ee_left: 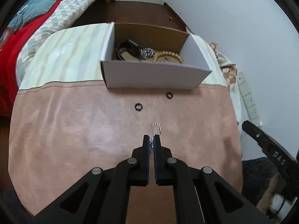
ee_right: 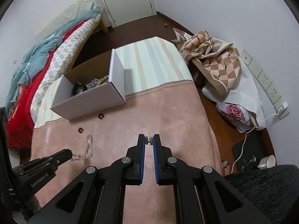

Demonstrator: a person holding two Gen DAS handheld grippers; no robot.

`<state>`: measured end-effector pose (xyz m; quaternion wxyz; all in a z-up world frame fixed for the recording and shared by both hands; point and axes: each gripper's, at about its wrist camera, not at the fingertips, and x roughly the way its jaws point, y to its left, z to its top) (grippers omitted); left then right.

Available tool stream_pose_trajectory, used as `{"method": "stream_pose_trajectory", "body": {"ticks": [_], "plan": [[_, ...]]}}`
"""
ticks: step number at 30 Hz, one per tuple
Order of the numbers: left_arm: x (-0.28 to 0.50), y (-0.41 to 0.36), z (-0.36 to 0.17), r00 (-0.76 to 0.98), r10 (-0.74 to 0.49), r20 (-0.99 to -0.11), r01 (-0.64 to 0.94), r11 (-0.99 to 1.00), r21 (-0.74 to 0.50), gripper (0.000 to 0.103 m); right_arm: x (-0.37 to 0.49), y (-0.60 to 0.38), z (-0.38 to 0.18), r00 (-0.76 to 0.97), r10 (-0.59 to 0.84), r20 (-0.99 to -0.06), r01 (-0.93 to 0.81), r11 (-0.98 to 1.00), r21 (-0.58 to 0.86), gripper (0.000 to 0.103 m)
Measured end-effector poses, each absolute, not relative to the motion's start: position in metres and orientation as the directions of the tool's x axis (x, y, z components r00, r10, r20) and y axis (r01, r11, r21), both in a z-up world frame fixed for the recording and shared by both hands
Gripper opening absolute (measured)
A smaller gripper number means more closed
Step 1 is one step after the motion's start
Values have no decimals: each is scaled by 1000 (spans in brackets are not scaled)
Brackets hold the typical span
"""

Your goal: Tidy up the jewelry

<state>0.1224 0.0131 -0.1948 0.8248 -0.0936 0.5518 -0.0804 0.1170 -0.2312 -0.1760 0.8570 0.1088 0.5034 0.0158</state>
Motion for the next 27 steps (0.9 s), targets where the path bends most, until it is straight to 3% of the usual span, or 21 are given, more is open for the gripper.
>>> {"method": "stream_pose_trajectory", "body": {"ticks": [18, 27], "plan": [[178, 20, -76, 531, -312, -788, 132, 949, -287, 1, 164, -208, -92, 571, 281, -771, -65, 952, 299, 9], [252, 34, -88, 505, -253, -825, 97, 967, -237, 1, 239, -173, -88, 533, 303, -790, -139, 953, 271, 9]]}}
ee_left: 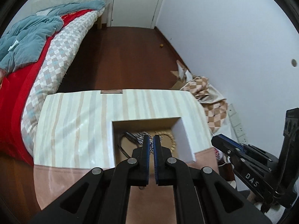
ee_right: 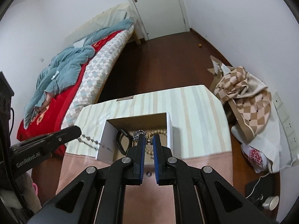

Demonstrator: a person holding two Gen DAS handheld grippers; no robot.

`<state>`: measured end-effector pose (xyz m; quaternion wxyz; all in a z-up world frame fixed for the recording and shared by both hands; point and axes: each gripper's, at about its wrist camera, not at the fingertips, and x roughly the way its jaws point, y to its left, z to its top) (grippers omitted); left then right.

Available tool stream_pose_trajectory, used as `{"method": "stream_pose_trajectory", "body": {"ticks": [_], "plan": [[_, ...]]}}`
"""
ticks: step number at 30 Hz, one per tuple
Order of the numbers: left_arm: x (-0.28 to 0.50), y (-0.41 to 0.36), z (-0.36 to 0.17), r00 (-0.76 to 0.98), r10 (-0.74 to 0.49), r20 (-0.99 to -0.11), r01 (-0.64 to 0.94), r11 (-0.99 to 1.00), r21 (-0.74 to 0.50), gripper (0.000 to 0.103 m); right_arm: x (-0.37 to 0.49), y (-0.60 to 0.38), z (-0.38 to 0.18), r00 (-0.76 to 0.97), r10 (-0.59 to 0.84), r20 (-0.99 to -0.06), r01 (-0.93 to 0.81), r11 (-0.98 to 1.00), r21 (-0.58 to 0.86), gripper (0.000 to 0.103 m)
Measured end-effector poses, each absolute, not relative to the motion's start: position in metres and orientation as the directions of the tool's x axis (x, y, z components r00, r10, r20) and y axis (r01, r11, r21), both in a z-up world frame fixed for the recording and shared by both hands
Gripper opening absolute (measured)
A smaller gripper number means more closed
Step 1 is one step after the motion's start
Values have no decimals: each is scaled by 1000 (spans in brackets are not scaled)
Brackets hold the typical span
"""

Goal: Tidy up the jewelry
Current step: 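Carry both silver items into the white box and open both tools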

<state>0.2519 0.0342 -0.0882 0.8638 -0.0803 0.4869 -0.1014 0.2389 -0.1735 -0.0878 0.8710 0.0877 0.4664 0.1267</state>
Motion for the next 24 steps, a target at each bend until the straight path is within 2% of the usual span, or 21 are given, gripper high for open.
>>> {"method": "stream_pose_trajectory", "body": {"ticks": [9, 12, 15, 16, 18, 19, 20, 22, 24], "plan": [[292, 44, -136, 384, -221, -896, 62, 975, -214, 2, 297, -158, -131, 379, 326, -866, -176, 944, 278, 9], [297, 47, -148, 341, -176, -923, 14, 983, -182, 7, 309, -156, -148, 318, 332, -888, -182, 941, 286, 9], [299, 46, -156, 318, -121, -941, -8, 991, -130, 8, 318, -150, -161, 277, 314, -908, -196, 944, 266, 9], [299, 47, -156, 317, -113, -942, -11, 992, -123, 12, 321, -148, -166, 253, 311, -916, -201, 943, 265, 9], [299, 48, -156, 326, -92, -941, -19, 994, -104, 29, 326, -146, -175, 212, 302, -929, -189, 946, 264, 10], [298, 48, -155, 334, -85, -939, -23, 995, -98, 52, 326, -146, -176, 209, 297, -932, -188, 947, 259, 11], [297, 49, -153, 348, -78, -934, -27, 995, -94, 71, 326, -146, -177, 209, 283, -936, -185, 951, 246, 15], [295, 51, -150, 374, -64, -925, -36, 996, -83, 75, 327, -146, -178, 213, 275, -938, -180, 954, 239, 37], [296, 52, -148, 382, -46, -923, -44, 997, -68, 77, 326, -147, -174, 221, 274, -936, -177, 955, 238, 39]]}}
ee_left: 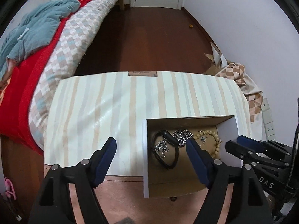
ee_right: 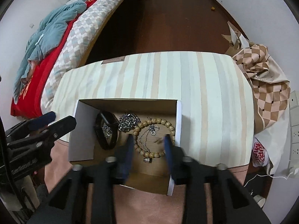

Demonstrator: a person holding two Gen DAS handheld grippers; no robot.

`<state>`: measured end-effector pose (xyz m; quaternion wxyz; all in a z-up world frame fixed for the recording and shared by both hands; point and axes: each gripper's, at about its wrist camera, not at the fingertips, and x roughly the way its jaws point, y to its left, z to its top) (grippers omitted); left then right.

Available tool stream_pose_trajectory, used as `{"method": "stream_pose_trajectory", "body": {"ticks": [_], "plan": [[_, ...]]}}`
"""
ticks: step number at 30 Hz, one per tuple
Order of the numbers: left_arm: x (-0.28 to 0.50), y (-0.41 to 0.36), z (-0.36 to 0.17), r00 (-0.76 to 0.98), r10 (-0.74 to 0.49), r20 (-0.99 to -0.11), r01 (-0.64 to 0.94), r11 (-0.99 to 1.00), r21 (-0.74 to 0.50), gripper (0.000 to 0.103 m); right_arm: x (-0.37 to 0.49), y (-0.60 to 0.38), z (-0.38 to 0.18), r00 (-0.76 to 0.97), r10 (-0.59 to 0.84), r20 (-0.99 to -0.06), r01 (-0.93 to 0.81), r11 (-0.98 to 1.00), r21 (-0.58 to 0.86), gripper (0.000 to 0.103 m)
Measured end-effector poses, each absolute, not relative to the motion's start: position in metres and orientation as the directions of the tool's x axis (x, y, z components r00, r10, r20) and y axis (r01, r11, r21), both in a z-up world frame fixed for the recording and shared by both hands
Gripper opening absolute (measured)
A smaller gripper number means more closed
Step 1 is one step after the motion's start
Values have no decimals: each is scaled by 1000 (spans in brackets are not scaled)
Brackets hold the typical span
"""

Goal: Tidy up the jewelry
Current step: 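Carry both silver items into the white box and open both tools, then withdraw both open tools from the box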

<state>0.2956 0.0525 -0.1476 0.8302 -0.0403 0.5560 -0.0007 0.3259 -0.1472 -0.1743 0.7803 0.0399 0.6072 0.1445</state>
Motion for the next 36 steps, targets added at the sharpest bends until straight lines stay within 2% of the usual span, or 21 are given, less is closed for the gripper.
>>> {"method": "stream_pose_trajectory", "body": {"ticks": [3, 6, 8, 11, 13, 16, 23, 36], "plan": [[295, 57, -146, 393, -28, -919, -57, 997, -54, 92, 324, -148, -167, 237, 262, -935, -177, 958, 224, 39], [289, 59, -144, 412, 6, -911, -65, 998, -23, 96, 320, -152, -159, 256, 254, -933, -167, 962, 216, 40], [283, 60, -144, 431, 32, -902, -72, 997, 2, 101, 317, -156, -154, 277, 231, -933, -159, 968, 192, 50], [272, 58, -144, 454, 62, -889, -82, 996, 28, 103, 309, -161, -149, 313, 166, -935, -140, 982, 128, 72], [265, 57, -147, 458, 74, -886, -85, 996, 40, 103, 303, -164, -150, 327, 124, -937, -127, 988, 86, 91], [255, 54, -152, 450, 75, -890, -85, 996, 41, 103, 289, -165, -155, 338, 63, -939, -112, 993, 27, 99], [229, 52, -145, 465, 95, -880, -103, 993, 53, 103, 261, -163, -151, 371, 21, -928, -98, 995, -17, 100], [173, 53, -98, 564, 116, -817, -134, 990, 48, 103, 209, -159, -96, 489, 8, -872, -83, 996, -37, 100]]}}
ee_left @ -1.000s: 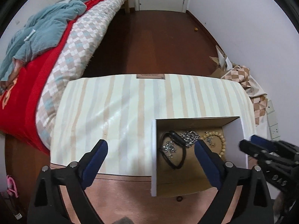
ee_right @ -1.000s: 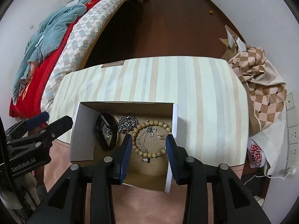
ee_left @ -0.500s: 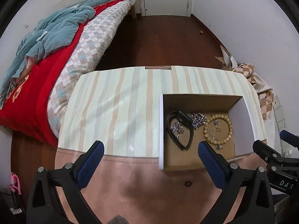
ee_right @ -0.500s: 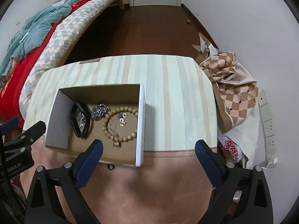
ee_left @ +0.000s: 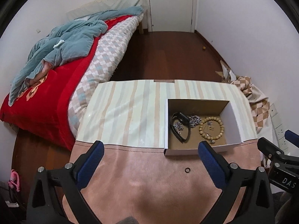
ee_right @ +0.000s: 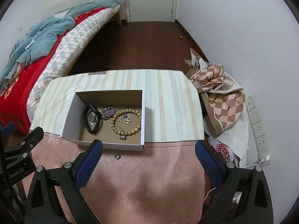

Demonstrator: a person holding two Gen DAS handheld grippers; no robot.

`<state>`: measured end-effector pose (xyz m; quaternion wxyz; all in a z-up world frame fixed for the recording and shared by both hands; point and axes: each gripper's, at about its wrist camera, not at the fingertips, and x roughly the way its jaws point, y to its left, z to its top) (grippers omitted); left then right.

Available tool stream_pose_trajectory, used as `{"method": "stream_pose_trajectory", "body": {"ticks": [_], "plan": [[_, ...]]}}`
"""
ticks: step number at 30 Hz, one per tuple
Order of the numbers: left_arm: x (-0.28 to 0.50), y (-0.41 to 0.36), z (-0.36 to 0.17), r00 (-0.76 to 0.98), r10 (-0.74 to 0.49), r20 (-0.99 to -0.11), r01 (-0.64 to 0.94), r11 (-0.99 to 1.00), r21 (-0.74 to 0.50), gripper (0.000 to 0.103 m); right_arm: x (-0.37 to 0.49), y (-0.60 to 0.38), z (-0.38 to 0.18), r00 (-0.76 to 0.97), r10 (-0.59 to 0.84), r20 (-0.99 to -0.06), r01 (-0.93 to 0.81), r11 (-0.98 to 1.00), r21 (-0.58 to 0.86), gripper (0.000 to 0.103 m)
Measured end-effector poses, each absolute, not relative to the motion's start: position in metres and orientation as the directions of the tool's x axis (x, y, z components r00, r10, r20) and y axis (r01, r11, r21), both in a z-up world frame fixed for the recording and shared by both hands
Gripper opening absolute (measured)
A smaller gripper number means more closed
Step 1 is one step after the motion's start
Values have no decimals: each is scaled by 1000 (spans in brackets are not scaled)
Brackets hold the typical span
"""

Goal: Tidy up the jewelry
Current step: 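Withdraw both open tools from the box, then grasp a small black ring with the right tool while the left tool grasps the other black ring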

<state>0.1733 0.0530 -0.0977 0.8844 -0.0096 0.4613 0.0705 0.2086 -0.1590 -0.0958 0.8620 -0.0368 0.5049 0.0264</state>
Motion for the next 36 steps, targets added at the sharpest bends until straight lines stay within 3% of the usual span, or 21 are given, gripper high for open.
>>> {"method": "stream_pose_trajectory", "body": {"ticks": [18, 24, 29, 30, 32, 34, 36], "plan": [[117, 43, -61, 642, 126, -757, -142, 989, 44, 103, 145, -161, -40, 601, 10, -799, -68, 997, -39, 100], [124, 50, -93, 616, 177, -768, -190, 979, 73, 103, 144, -167, -59, 581, 43, -813, -69, 998, 3, 100], [136, 60, -144, 546, 238, -804, -243, 963, 120, 103, 154, -176, -114, 556, 109, -824, -56, 994, 94, 100], [139, 62, -156, 530, 243, -812, -247, 961, 127, 103, 159, -177, -130, 541, 137, -830, -66, 990, 121, 99], [146, 67, -177, 499, 263, -826, -257, 955, 149, 103, 168, -175, -156, 513, 181, -839, -81, 983, 162, 83], [152, 71, -195, 471, 278, -837, -263, 950, 167, 103, 178, -168, -180, 477, 217, -852, -105, 976, 190, 60], [158, 77, -210, 441, 287, -850, -272, 946, 178, 103, 185, -159, -202, 460, 225, -859, -123, 974, 189, 55]]}}
